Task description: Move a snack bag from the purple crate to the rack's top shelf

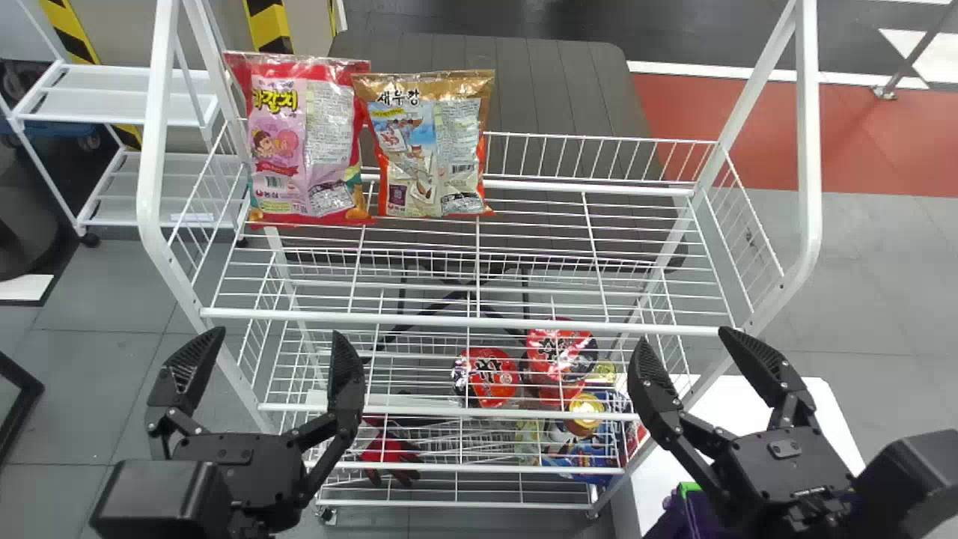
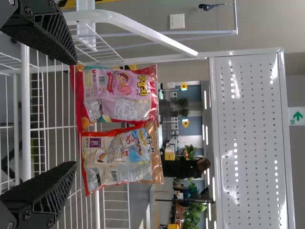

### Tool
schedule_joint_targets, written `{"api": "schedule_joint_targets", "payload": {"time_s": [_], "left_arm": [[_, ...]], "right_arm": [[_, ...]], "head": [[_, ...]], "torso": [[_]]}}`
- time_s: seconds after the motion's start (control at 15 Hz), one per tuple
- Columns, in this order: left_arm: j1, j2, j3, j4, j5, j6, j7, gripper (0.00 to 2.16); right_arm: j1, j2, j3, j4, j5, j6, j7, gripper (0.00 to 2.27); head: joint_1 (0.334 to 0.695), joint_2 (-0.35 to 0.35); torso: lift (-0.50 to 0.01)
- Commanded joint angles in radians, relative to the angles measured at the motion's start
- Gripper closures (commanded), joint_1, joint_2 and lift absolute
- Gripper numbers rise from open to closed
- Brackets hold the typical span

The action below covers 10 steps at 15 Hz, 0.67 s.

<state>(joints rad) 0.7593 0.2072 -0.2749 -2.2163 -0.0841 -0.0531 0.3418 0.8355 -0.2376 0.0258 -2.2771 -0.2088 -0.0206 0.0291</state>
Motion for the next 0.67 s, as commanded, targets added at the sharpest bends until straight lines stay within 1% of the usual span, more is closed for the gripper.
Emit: {"api": "schedule_joint_targets", "payload": {"time_s": [0.0,0.4,0.6], "left_arm": [[0.002,0.001,0.000,0.000,0.000,-0.003,0.002,0.06],[0.006,0.003,0.010,0.000,0.004,-0.012,0.013,0.06],[0.006,0.003,0.010,-0.002,0.004,-0.012,0.011,0.06]], "right_arm": [[0.001,0.000,-0.003,-0.004,-0.004,0.002,0.000,0.23],[0.010,-0.005,-0.021,-0.010,-0.014,-0.005,0.002,0.23],[0.013,-0.006,-0.029,-0.012,-0.017,-0.001,0.006,0.23]], "head": [[0.695,-0.066],[0.695,-0.061],[0.695,-0.071]], "torso": [[0.002],[0.002],[0.002]]}}
